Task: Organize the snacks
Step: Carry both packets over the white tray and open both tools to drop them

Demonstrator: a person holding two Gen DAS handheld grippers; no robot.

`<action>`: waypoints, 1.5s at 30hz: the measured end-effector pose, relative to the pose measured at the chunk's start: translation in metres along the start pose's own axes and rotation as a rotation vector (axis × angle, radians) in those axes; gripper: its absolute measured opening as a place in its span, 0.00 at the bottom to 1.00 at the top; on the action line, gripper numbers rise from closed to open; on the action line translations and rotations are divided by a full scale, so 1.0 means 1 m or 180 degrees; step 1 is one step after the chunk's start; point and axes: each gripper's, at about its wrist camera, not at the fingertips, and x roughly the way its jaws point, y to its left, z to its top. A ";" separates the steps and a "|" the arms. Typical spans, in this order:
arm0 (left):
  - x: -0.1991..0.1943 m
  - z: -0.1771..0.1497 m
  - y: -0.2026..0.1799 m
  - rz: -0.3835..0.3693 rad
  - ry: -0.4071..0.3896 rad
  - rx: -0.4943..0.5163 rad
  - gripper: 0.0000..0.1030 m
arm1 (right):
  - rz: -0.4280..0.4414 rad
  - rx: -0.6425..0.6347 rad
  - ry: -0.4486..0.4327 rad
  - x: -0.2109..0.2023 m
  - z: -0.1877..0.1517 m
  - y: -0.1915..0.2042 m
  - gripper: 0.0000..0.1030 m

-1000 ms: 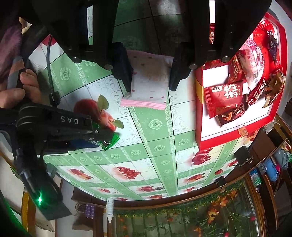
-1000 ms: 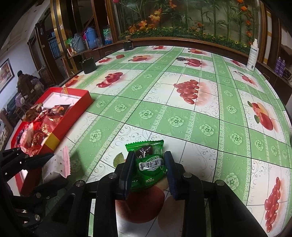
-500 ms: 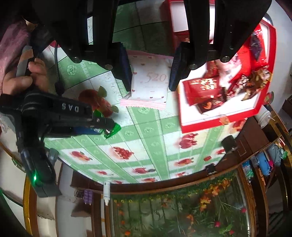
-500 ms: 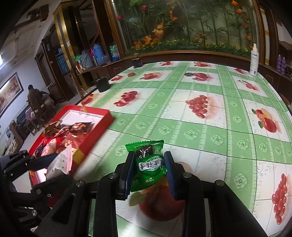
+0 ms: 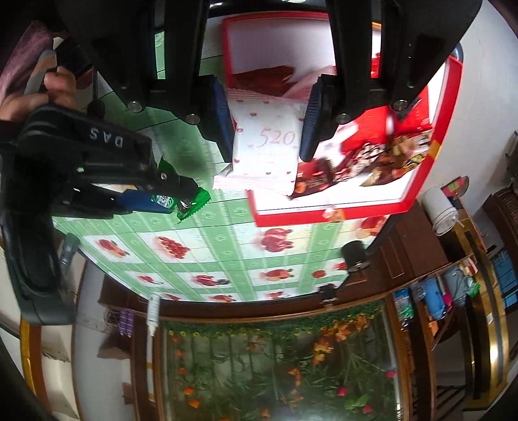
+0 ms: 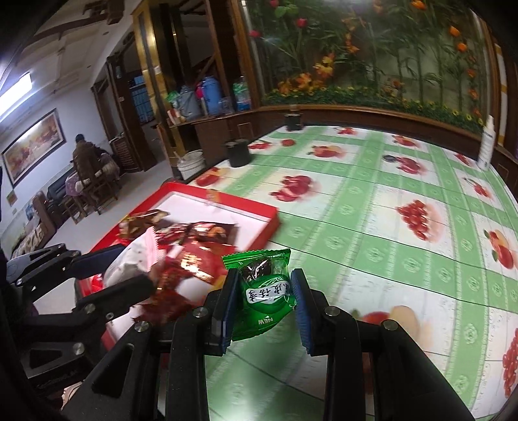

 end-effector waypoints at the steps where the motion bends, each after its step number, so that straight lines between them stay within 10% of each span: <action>1: -0.001 -0.001 0.005 0.0029 -0.0003 -0.0033 0.37 | 0.0015 -0.0018 -0.0007 0.001 0.001 0.005 0.32; 45: 0.028 -0.031 0.110 0.0697 0.0197 -0.0550 0.37 | 0.0164 -0.0249 0.0194 0.064 0.007 0.094 0.32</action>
